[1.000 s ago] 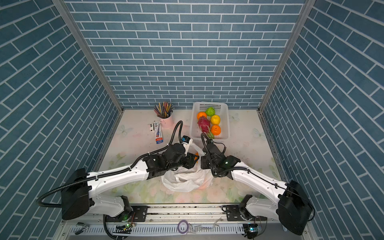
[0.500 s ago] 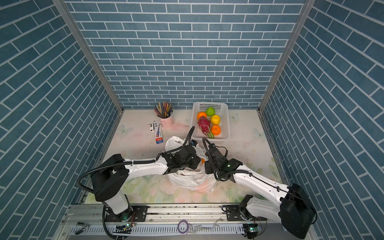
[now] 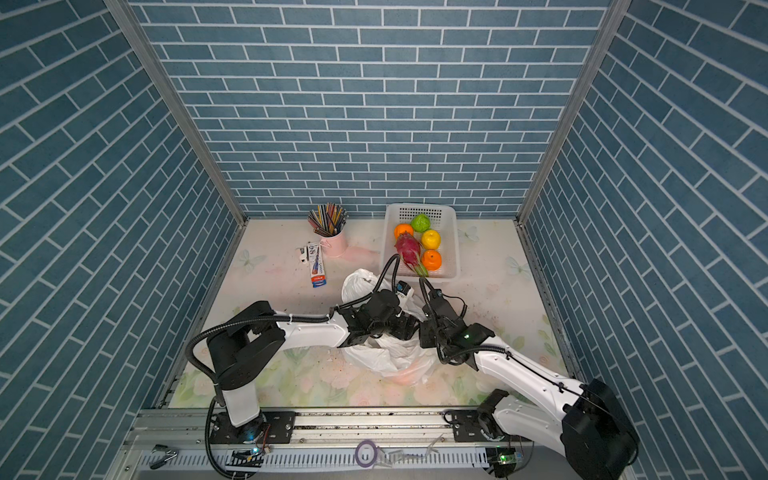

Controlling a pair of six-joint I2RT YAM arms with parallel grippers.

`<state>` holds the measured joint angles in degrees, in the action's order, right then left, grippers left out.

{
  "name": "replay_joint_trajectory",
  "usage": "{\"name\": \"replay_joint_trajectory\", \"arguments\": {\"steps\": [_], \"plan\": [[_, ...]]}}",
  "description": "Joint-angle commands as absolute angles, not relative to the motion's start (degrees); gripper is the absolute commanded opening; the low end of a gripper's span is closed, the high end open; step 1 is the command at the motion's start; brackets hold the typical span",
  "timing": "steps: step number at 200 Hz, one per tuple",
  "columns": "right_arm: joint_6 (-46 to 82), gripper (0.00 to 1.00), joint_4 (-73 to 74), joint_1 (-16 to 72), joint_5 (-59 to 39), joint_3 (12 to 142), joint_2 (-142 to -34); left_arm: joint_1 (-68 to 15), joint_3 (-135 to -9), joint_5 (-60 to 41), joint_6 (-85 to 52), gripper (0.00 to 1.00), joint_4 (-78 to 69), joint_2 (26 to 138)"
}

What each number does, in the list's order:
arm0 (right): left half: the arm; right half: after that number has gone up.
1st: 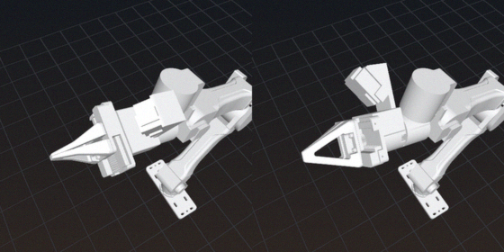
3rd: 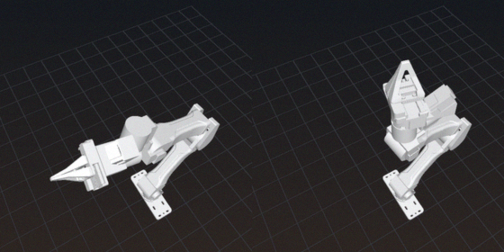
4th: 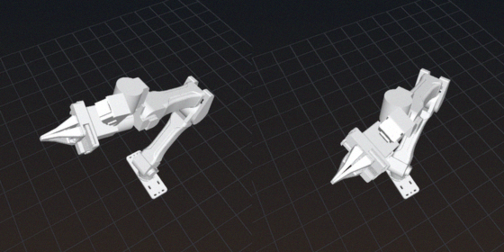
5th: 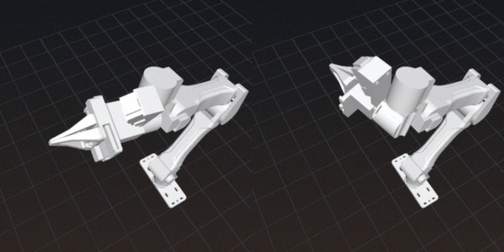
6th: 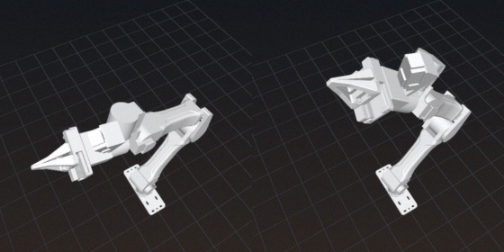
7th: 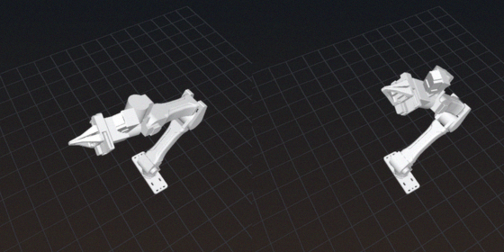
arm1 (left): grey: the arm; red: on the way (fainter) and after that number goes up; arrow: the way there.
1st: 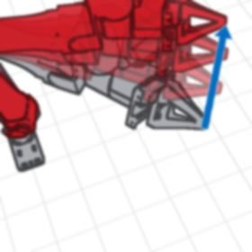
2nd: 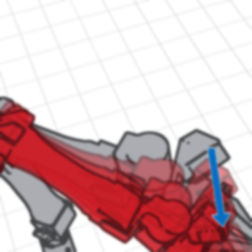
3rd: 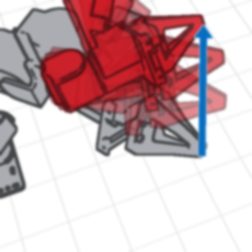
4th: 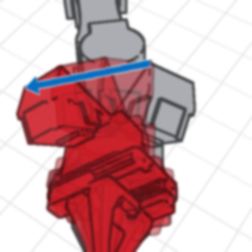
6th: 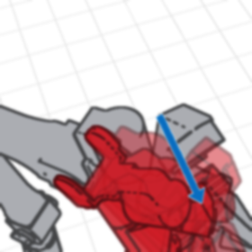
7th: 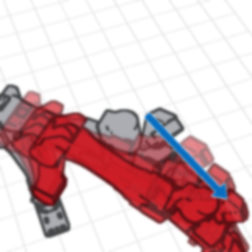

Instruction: Untie the knot of the plastic bag and take out the fruit

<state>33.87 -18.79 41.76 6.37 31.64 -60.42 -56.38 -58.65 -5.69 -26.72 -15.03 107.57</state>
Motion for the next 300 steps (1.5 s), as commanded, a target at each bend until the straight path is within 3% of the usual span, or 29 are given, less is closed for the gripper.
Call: {"name": "replay_joint_trajectory", "arguments": {"steps": [1,43,102,168,206,277,300], "plan": [[32.28,0.49,-14.99,39.43,8.74,29.31,-58.51,-56.11,-59.50,-6.09,-27.05,0.71,-17.34,107.94],[27.76,0.50,-4.10,31.50,-5.38,24.81,-59.99,-56.05,-57.59,-5.28,-26.82,0.71,-17.77,104.92],[25.33,0.16,2.79,27.01,-13.36,23.75,-66.52,-54.07,-54.57,-2.89,-27.40,0.72,-17.90,101.39],[23.48,0.02,4.29,25.93,-19.93,24.97,-71.74,-52.51,-57.88,0.53,-25.34,0.54,-16.30,107.34],[22.14,0.00,5.89,25.95,-25.89,25.42,-72.73,-51.01,-58.68,-6.28,-26.51,0.53,-20.58,109.61],[20.71,0.01,9.11,25.98,-33.01,25.10,-71.86,-49.67,-57.51,-17.73,-31.16,0.83,-29.54,112.54],[20.32,0.01,8.03,25.91,-31.67,25.40,-71.64,-49.66,-58.35,-16.63,-31.63,0.85,-28.45,114.29]]}}
